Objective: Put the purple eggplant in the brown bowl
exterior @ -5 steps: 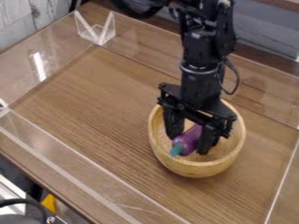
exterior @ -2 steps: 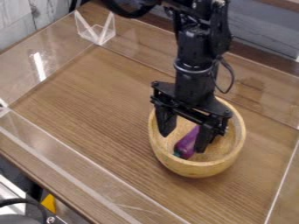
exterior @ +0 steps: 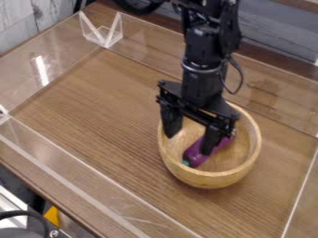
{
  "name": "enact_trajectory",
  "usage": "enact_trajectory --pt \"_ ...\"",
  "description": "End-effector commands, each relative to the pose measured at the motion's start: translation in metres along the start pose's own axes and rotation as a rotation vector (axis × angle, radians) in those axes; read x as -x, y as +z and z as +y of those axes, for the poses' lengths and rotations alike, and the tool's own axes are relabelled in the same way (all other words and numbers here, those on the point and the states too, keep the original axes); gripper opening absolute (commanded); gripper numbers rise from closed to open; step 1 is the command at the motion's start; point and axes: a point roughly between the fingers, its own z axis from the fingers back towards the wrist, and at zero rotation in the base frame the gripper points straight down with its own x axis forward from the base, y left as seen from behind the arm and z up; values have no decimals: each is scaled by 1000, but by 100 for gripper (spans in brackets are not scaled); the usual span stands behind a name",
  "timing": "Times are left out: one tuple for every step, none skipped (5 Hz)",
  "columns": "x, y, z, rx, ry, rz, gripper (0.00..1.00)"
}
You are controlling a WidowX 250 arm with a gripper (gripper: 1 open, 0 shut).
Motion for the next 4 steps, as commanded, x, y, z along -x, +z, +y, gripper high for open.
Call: enact_trajectory --pt "-6 28 9 -12 39 -79 100" --pt "-11 52 22 -27 66 -103 100" --pt "-19 72 36 -46 83 -137 100" --pt "-27 78 38 -74 118 -190 100"
